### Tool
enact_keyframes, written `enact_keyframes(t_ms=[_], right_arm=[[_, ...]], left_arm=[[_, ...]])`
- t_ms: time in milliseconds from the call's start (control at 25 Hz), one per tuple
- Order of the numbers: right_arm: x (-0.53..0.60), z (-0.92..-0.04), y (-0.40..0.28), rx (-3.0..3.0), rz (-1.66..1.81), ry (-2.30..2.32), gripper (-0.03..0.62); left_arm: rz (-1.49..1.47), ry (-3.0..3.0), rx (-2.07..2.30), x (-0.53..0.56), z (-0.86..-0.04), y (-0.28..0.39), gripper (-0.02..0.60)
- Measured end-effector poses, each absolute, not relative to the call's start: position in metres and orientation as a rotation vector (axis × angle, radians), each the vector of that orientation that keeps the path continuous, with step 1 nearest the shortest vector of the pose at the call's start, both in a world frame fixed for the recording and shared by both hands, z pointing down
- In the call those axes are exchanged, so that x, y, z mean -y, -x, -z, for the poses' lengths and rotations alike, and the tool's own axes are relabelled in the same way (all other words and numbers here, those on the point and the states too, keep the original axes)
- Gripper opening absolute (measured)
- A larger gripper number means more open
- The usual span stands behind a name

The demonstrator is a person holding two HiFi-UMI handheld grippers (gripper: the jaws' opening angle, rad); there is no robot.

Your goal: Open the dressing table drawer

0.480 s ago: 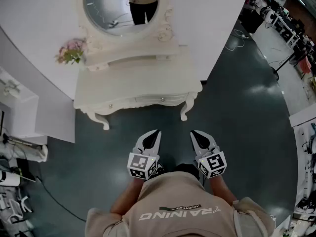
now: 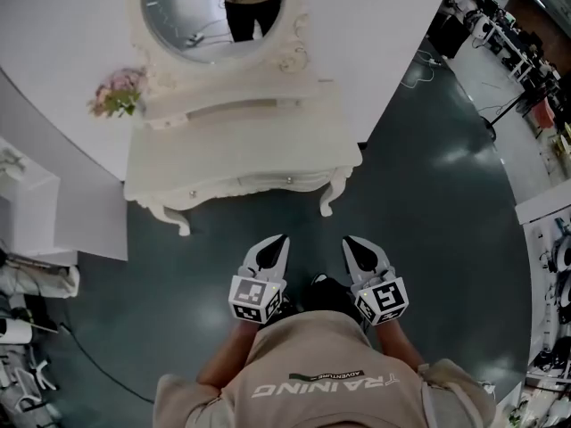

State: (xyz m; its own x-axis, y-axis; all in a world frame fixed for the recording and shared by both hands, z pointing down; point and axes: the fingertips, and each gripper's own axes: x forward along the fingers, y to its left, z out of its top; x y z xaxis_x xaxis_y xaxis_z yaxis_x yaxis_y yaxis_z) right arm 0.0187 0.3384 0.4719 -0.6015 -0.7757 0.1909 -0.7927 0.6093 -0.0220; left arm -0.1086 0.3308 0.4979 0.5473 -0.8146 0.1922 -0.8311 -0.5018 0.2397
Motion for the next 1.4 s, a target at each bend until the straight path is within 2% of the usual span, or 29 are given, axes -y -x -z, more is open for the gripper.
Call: enact_keyframes(t_ms=[440,680,1000,1400], right_arm=[[-0.269,-0.503,-0.038,2.672,-0.338,-1.270,0.002],[-0.180,-0.485,-0.029,2.717,-0.167,-1.203,0.002],[-0.096,-0.476,-0.041,2.797,-0.178,-1.066,0.002],[-0.026,-0.479,-0.046,2.838,-0.176,-0.935,0.003]], left_arm=[[-0.125,-2.401,1.438,-0.259,-0.509,0.101,0.018],[-0.184,-2.447,1.513,-0.187,-0.481,0.101,0.018],[-0.145,-2.425,1.604,-0.102,-0.455,0.076,0.018],[-0.181,-2.232,1.693,-0.063,-0.482,0.082,0.018]])
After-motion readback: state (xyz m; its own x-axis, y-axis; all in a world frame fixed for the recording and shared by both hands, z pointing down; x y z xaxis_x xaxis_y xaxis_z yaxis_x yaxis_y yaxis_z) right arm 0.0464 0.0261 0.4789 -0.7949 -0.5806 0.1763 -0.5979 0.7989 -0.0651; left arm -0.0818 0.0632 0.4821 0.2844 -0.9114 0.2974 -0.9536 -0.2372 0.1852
